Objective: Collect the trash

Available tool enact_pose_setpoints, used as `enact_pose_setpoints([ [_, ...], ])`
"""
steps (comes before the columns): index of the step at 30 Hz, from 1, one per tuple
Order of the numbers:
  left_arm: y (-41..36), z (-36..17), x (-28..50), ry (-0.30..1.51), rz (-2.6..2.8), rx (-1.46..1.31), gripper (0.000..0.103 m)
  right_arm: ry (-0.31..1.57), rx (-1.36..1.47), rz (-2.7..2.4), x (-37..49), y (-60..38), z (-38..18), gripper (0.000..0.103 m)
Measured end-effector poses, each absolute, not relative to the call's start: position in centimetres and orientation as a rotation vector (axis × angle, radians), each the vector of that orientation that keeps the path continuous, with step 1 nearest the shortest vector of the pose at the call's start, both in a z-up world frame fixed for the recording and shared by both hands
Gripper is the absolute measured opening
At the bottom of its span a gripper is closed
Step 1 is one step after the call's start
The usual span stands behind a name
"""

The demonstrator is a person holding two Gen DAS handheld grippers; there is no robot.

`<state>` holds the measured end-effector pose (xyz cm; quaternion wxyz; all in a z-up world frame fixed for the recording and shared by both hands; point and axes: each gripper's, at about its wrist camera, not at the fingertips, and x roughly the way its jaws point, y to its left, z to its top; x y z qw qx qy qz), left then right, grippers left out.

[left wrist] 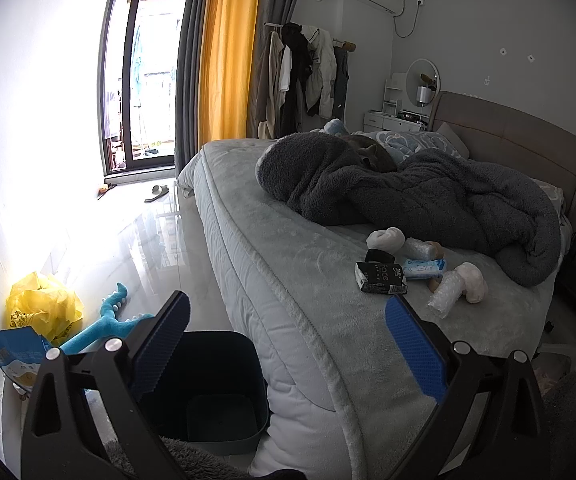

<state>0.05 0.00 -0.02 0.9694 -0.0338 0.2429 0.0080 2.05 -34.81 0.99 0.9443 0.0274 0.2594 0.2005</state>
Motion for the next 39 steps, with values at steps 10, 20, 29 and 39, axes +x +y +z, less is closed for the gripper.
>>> enact_pose_setpoints([
  [10, 0.0, -0.02, 0.04, 0.492, 0.015, -0.07, 0.1, 0.53, 0.056, 0.409, 2.08, -34.78, 1.02, 0.1],
  [20, 0.0, -0.02, 0.02, 0.494, 0.015, -0.071, 0.1, 0.53, 0.055, 0.409, 2.12, -34.85, 1.0, 0.1],
  [29, 0.0, -0.03, 0.02, 0.496, 0.015, -0.073, 0.1, 0.531, 0.055, 0.408, 2.18, -34.93, 0.94, 0.1],
  [39, -0.44, -0.6, -0.05, 0.522, 0.018, -0.078, 0.1, 0.557, 0.001, 0.414, 2.63, -34.07, 0.79, 0.1],
])
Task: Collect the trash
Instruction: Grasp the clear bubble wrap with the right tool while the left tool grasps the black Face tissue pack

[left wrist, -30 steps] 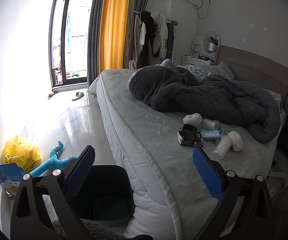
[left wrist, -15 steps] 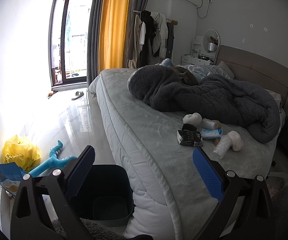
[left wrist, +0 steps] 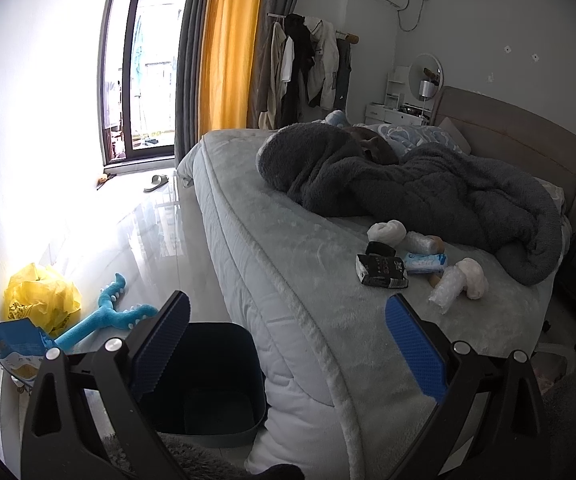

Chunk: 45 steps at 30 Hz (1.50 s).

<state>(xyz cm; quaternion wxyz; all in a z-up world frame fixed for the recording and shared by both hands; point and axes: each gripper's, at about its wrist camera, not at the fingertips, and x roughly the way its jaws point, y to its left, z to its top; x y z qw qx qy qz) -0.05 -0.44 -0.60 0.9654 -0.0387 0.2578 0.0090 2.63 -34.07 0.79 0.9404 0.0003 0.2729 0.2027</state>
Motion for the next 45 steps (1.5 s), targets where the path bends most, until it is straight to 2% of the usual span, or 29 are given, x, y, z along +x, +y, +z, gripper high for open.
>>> enact_pose_setpoints([
  [17, -1.4, -1.2, 4.1, 0.615, -0.091, -0.066, 0.099, 0.586, -0.109, 0.431, 6.1, -30.7, -1.4, 0.1],
  [30, -1.2, -3.1, 8.6, 0.675, -0.135, -0.118, 0.098, 0.667, -0.268, 0.483, 10.2, -26.9, -5.8, 0.087],
  [35, -1.5, -4.1, 10.6, 0.712, -0.164, -0.157, 0.098, 0.674, -0.328, 0.485, 11.5, -26.0, -7.0, 0.085],
  [43, -2.3, -6.1, 13.9, 0.774, -0.234, -0.24, 0.093, 0.67, -0.449, 0.483, 13.0, -24.3, -8.6, 0.083],
  [45, -2.6, -6.5, 14.8, 0.787, -0.241, -0.248, 0.091, 0.668, -0.473, 0.477, 13.4, -24.1, -8.9, 0.08],
])
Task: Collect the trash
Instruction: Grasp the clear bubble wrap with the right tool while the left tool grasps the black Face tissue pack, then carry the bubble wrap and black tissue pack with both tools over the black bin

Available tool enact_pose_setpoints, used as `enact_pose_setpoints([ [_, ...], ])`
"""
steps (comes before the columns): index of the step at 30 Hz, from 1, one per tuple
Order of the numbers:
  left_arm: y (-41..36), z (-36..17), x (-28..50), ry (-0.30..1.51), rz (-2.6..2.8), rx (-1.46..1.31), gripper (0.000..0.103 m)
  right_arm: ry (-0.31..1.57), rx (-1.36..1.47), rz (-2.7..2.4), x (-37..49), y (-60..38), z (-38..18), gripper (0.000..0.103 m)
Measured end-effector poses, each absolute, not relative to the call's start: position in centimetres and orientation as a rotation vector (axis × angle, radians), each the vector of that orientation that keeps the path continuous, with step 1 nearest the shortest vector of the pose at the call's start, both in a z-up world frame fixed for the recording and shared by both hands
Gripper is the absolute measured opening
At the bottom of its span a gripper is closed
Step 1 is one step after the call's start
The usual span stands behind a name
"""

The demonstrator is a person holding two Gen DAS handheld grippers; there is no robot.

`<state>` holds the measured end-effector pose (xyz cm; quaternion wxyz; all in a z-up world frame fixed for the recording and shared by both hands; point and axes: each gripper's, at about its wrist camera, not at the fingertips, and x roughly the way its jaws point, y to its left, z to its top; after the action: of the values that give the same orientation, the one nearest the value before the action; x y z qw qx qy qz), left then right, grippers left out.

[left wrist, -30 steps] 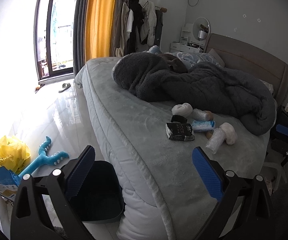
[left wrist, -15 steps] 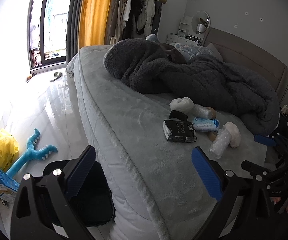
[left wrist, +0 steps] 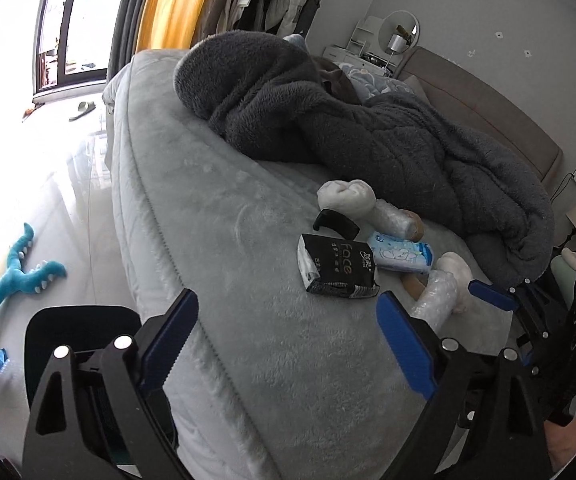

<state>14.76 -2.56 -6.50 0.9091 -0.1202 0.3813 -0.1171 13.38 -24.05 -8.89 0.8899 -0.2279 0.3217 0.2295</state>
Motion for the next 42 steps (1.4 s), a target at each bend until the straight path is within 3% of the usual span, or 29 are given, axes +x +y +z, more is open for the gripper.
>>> enact_pose_setpoints([
  [14, -6.5, -8.7, 18.9, 0.88, -0.325, -0.237, 0.088, 0.668, -0.546, 0.496, 15.0, -23.5, -10.3, 0.063],
  [28, -9.1, -10.7, 21.2, 0.922, -0.345, -0.157, 0.09, 0.672, -0.425, 0.533, 15.4, -25.0, -9.0, 0.061],
  [37, -9.4, -11.2, 22.5, 0.937, -0.356, -0.12, 0.07, 0.674, -0.443, 0.548, 15.1, -24.3, -8.6, 0.061],
  [42, -7.7, -10.5, 21.9, 0.93, -0.345, -0.139, 0.067, 0.673, -0.431, 0.553, 15.2, -23.6, -8.1, 0.061],
])
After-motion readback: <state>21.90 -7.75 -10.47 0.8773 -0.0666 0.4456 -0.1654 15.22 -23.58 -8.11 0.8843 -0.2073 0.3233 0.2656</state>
